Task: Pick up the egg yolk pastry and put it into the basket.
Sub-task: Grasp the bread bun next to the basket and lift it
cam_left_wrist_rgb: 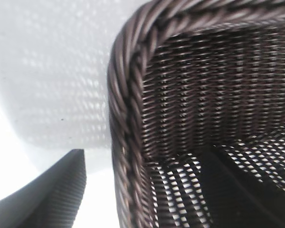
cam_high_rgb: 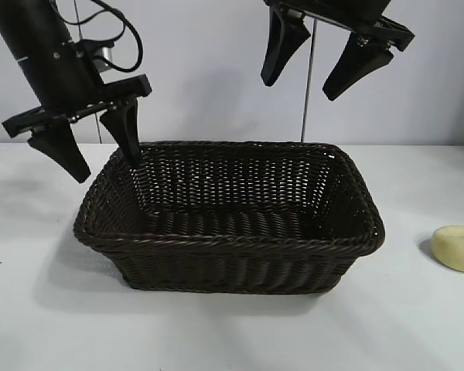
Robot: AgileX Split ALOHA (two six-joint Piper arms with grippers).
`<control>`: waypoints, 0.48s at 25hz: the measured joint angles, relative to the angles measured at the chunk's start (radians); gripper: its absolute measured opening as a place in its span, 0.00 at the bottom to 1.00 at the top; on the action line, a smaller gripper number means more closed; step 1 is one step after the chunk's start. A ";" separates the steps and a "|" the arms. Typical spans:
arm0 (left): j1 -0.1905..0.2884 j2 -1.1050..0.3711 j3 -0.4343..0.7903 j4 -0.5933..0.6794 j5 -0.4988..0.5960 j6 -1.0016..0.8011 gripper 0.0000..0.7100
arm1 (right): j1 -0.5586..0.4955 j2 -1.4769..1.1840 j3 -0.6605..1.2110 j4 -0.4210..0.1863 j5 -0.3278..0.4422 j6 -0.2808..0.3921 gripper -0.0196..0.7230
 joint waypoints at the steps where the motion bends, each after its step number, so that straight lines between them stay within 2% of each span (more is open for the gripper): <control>1: 0.000 -0.015 0.000 0.000 0.003 0.000 0.70 | 0.000 0.000 0.000 0.000 0.003 0.000 0.82; 7: 0.000 -0.099 0.056 -0.004 0.010 0.001 0.70 | 0.000 0.000 0.000 0.000 0.006 0.000 0.82; 12: 0.000 -0.126 0.135 -0.088 -0.051 0.054 0.70 | 0.000 0.000 0.000 0.000 0.006 0.000 0.82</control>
